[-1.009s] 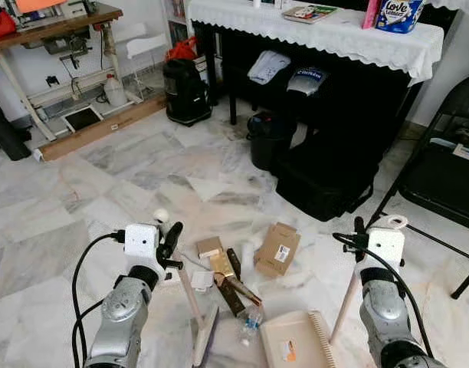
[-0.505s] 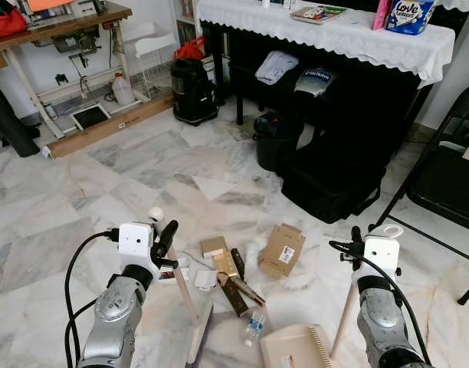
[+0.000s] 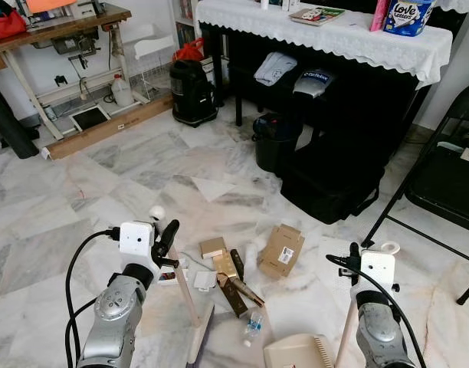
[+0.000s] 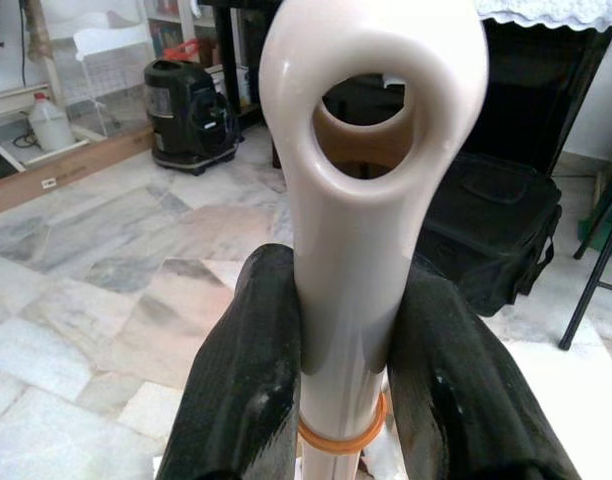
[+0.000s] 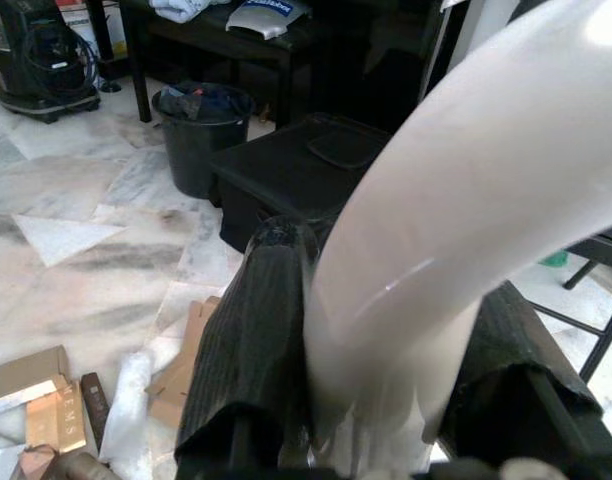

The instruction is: Sweep floor

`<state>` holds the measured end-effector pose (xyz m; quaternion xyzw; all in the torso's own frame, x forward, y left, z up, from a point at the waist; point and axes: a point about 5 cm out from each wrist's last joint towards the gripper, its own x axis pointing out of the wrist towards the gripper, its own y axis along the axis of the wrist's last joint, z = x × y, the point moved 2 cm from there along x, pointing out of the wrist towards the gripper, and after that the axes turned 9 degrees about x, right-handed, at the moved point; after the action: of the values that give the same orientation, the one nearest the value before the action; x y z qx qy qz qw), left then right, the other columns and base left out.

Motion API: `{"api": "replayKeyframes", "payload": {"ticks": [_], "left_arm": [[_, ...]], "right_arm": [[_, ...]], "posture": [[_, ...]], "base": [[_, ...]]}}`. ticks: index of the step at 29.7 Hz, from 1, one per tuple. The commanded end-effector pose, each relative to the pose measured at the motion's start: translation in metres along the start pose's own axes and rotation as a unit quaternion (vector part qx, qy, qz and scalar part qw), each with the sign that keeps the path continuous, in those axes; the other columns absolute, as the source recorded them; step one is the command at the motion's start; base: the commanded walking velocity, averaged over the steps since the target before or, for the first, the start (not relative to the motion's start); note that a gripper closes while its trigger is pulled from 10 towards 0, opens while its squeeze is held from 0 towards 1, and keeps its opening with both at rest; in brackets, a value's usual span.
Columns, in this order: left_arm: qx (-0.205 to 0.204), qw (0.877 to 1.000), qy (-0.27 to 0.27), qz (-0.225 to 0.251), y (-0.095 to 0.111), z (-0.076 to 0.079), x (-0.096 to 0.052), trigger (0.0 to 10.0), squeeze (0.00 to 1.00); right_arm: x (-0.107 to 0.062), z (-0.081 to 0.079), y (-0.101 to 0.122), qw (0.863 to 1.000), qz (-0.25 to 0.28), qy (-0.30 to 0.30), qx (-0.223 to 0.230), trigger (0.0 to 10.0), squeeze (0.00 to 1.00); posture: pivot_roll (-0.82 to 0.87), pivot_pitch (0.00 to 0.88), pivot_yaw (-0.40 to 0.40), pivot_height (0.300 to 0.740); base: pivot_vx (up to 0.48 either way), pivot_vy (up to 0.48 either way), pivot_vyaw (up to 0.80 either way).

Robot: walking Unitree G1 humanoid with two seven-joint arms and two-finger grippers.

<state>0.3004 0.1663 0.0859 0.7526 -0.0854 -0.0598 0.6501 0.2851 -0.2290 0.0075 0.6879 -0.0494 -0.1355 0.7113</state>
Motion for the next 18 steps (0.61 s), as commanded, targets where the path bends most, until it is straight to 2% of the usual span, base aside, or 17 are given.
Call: {"api": "replayKeyframes", "payload": {"ticks": [1, 8, 12, 18], "left_arm": [[-0.002, 1.0, -0.001, 0.01, 0.006, -0.002, 0.001, 10.0, 0.0], [-0.001, 1.0, -0.012, -0.017, -0.004, 0.0, -0.001, 10.0, 0.0], [-0.002, 1.0, -0.011, -0.017, -0.004, -0.001, -0.002, 10.0, 0.0], [-0.004, 1.0, -0.012, -0.017, -0.004, 0.001, -0.002, 10.0, 0.0]], "right_arm": [[-0.009, -0.002, -0.016, 0.999, -0.037, 0.005, -0.007, 10.0, 0.0], [-0.007, 0.0, -0.014, 0.999, -0.036, 0.004, -0.013, 10.0, 0.0], [-0.003, 0.008, -0.009, 0.998, -0.024, -0.014, -0.058, 10.0, 0.0], [0.004, 0.022, 0.005, 0.997, 0.009, -0.053, -0.063, 10.0, 0.0]], "posture": [[0.17, 0.0, 0.057, 0.74], [0.17, 0.0, 0.056, 0.74], [0.16, 0.0, 0.053, 0.74], [0.16, 0.0, 0.054, 0.74]], "base": [[0.0, 0.0, 0.0], [0.0, 0.0, 0.0], [0.0, 0.0, 0.0], [0.0, 0.0, 0.0]]}}
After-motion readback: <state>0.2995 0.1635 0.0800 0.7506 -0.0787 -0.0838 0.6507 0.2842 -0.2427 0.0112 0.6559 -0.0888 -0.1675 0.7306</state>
